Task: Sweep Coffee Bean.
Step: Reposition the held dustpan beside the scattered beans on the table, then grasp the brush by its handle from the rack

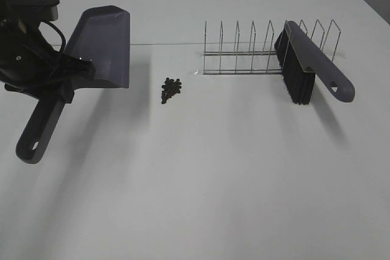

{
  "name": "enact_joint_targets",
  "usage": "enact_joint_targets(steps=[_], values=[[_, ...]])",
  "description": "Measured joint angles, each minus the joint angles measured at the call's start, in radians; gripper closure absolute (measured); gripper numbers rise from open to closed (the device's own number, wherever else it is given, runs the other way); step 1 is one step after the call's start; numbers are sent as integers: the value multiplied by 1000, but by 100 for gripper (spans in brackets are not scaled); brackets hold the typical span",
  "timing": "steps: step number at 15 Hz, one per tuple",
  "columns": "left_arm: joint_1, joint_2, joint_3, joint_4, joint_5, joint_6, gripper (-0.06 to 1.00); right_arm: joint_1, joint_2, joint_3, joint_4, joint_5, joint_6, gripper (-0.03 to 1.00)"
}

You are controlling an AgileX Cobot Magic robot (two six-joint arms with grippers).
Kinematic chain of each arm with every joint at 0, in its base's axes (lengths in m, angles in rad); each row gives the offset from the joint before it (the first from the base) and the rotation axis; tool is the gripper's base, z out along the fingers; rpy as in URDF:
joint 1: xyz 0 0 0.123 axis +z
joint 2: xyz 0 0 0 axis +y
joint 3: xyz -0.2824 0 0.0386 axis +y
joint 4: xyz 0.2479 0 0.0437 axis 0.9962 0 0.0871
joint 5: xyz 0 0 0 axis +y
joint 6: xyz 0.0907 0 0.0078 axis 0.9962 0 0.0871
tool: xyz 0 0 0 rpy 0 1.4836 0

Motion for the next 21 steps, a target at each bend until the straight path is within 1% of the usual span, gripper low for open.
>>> enact_joint_targets(steps=[2,3,4,7,8,10,11,13,15,16,17,18,21], values=[[0,0,0,0,0,0,58,0,0,0,0,0,0,23],[0,0,0,0,0,-1,58,0,50,-13,0,-26,0,23],[0,-1,0,2,0,-1,58,0,101,-22,0,-86,0,23],[0,-1,0,2,1,-3,58,0,332,-27,6,-323,0,23],[0,-2,0,2,1,-3,58,0,374,-33,10,-353,0,24],[0,-2,0,2,1,-3,58,0,596,-104,52,-435,0,26],[0,-2,0,2,1,-3,58,0,702,-154,64,-455,0,28],[0,-2,0,2,1,-3,58,0,929,-277,79,-470,0,32],[0,-2,0,2,1,-3,58,0,1152,-414,83,-469,0,33],[0,-2,0,2,1,-3,58,0,1343,-575,84,-448,0,33],[0,-2,0,2,1,-3,58,0,1426,-655,84,-427,0,33],[0,-2,0,2,1,-3,58,0,1471,-701,85,-414,0,33],[0,-2,0,2,-1,-3,58,14,1713,-951,94,-314,0,33]])
